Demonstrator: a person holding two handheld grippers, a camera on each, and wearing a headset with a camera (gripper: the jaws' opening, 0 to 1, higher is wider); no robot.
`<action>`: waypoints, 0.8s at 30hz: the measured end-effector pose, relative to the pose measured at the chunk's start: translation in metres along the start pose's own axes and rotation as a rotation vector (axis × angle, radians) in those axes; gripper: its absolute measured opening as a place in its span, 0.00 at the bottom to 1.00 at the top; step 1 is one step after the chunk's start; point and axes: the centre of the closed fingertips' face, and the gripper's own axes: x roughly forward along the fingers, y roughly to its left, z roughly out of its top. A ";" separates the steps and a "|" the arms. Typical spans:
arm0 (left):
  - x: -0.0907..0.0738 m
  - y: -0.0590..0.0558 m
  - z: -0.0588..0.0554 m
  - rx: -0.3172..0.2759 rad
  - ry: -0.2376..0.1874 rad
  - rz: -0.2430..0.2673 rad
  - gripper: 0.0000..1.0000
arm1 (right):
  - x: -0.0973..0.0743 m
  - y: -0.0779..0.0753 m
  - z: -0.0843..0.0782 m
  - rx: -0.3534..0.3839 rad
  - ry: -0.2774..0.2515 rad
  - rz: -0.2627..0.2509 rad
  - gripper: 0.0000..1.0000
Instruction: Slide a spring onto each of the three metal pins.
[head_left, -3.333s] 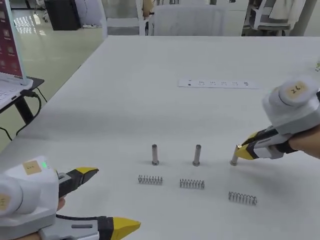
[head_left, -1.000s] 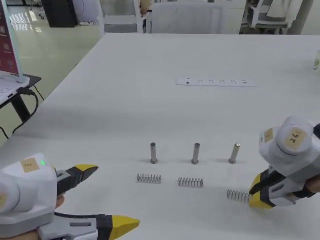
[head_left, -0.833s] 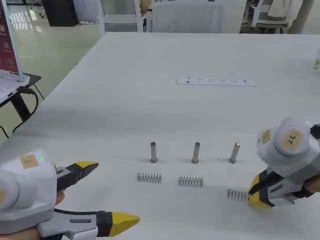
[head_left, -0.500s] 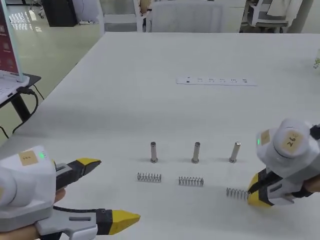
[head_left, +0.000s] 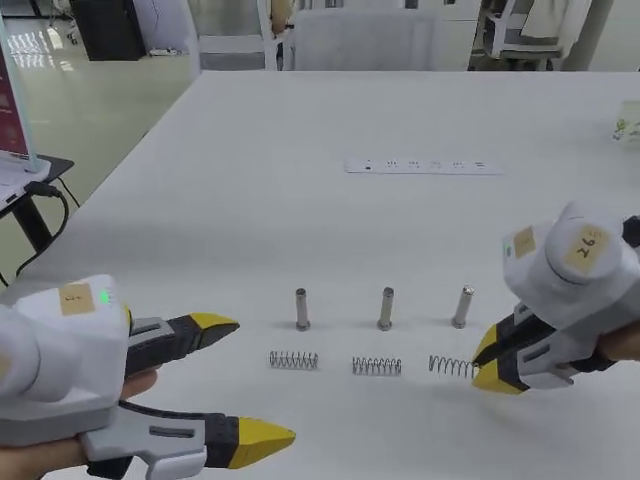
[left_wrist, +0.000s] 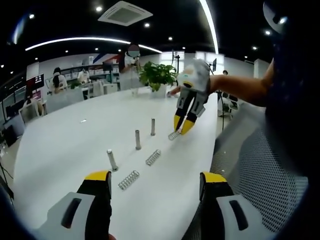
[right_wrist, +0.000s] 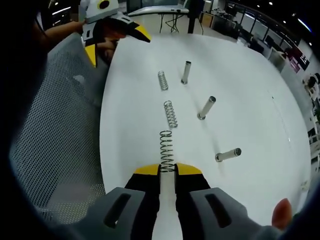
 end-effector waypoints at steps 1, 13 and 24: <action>0.001 0.000 0.002 0.006 0.001 -0.007 0.67 | 0.000 0.000 0.002 -0.004 -0.001 0.000 0.08; 0.028 -0.004 0.038 0.102 -0.013 -0.106 0.57 | -0.013 0.002 0.033 -0.080 -0.011 -0.003 0.08; 0.049 -0.017 0.052 0.144 -0.013 -0.179 0.50 | -0.026 0.006 0.058 -0.136 -0.034 -0.011 0.08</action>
